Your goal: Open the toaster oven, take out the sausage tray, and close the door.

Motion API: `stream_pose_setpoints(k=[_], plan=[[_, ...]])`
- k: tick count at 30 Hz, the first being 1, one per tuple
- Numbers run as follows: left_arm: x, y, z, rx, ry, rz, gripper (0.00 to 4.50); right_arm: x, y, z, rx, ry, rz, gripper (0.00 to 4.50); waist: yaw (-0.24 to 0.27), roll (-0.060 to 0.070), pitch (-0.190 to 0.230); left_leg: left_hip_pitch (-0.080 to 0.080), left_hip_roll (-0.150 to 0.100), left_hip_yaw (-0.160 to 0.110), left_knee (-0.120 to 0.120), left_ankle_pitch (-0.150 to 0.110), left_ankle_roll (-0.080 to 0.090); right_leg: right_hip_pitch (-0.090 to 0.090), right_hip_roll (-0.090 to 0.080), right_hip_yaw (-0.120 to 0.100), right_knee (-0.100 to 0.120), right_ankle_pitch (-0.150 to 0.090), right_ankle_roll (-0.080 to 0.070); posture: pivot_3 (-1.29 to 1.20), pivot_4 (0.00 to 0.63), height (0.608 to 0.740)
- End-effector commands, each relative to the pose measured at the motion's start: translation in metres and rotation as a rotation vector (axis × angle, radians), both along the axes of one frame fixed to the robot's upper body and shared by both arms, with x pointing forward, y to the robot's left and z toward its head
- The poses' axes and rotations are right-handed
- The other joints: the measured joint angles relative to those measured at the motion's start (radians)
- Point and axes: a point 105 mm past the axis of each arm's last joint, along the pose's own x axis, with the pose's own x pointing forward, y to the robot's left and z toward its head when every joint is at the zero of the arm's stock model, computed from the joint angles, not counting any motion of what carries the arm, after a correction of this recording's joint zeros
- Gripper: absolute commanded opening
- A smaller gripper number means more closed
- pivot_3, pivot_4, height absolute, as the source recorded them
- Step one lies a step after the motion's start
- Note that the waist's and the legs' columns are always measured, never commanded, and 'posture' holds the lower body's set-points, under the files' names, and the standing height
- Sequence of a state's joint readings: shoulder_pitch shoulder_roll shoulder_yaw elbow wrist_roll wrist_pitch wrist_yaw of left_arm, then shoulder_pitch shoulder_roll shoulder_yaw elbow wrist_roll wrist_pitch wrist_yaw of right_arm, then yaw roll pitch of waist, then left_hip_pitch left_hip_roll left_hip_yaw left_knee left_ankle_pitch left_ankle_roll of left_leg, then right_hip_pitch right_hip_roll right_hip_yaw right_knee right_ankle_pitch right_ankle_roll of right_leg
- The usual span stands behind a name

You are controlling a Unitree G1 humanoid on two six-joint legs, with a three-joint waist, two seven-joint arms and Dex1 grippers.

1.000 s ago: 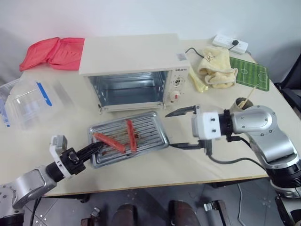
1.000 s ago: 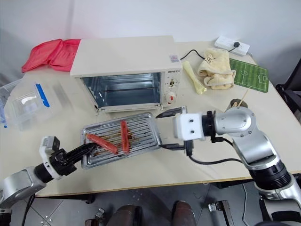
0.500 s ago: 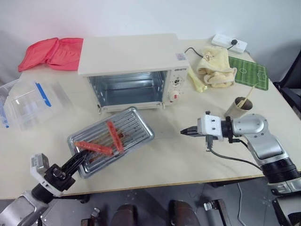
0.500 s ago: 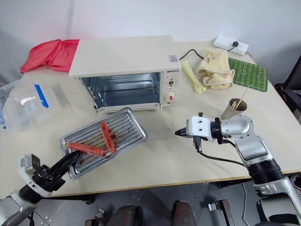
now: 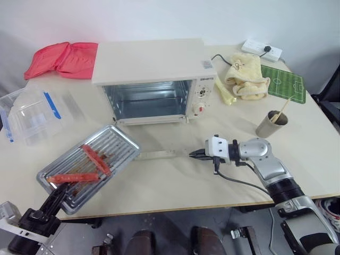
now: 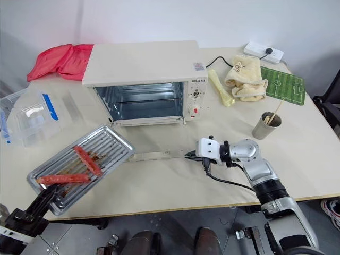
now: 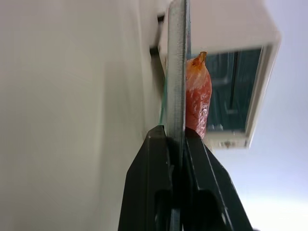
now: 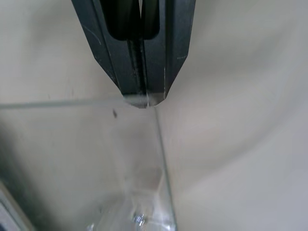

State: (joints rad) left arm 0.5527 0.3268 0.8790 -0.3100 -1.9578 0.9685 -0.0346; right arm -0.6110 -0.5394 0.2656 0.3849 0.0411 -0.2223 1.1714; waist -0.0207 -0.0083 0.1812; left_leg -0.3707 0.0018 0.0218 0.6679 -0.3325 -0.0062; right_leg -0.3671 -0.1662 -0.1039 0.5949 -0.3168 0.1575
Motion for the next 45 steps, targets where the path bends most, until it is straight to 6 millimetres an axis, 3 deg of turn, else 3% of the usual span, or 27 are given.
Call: stream_pose_setpoints(k=[1,12,22,29,36,41,45], plan=[[-0.01,0.016,0.008,0.014,-0.028,0.083,0.0,0.005,0.006,0.012,0.031,-0.058,0.011,0.06,-0.001,0.0,0.0,0.0,0.0,0.0,0.0,0.0,0.0,0.0,0.0,0.0,0.0,0.0,0.0,0.0,0.15,0.74],[-0.014,0.047,0.002,-0.037,-0.027,0.251,0.0,0.002,0.015,0.039,0.092,-0.111,0.033,0.06,-0.004,0.0,0.0,0.0,0.0,0.0,0.0,0.0,0.0,0.0,0.001,0.0,0.001,0.0,0.0,0.0,0.15,0.74],[-0.013,0.054,0.001,-0.04,-0.006,0.235,0.0,0.014,0.019,0.096,0.116,-0.212,0.067,0.06,-0.006,0.0,0.0,0.0,0.001,0.0,-0.001,0.0,0.0,-0.001,0.001,0.0,0.001,0.0,0.0,0.0,0.15,0.74],[0.0,0.04,-0.011,-0.08,0.035,0.137,0.0,0.036,0.027,0.137,0.161,-0.302,0.063,0.06,-0.007,0.0,0.0,0.0,0.001,0.0,-0.001,0.0,0.0,-0.001,0.001,0.0,0.001,0.0,0.0,0.0,0.15,0.74],[0.014,0.019,-0.012,-0.069,0.052,0.0,0.0,0.055,0.029,0.164,0.191,-0.396,0.015,0.06,-0.01,0.0,0.0,0.0,0.001,-0.001,-0.002,0.0,0.0,-0.002,0.001,0.0,0.002,0.0,0.0,0.0,0.15,0.74],[0.025,0.001,-0.011,-0.042,0.076,-0.137,0.0,0.048,0.03,0.174,0.223,-0.396,0.038,0.06,-0.01,0.0,0.0,0.0,0.001,0.0,-0.001,0.0,0.0,-0.002,0.001,0.0,0.004,0.0,0.0,0.0,0.15,0.74],[0.041,-0.006,-0.004,-0.014,0.07,-0.236,0.0,0.024,0.022,0.157,0.129,-0.292,0.125,0.06,-0.005,0.0,0.0,-0.001,0.001,-0.002,-0.001,0.0,-0.001,-0.005,0.001,0.0,0.01,0.0,0.0,0.0,0.15,0.74]])
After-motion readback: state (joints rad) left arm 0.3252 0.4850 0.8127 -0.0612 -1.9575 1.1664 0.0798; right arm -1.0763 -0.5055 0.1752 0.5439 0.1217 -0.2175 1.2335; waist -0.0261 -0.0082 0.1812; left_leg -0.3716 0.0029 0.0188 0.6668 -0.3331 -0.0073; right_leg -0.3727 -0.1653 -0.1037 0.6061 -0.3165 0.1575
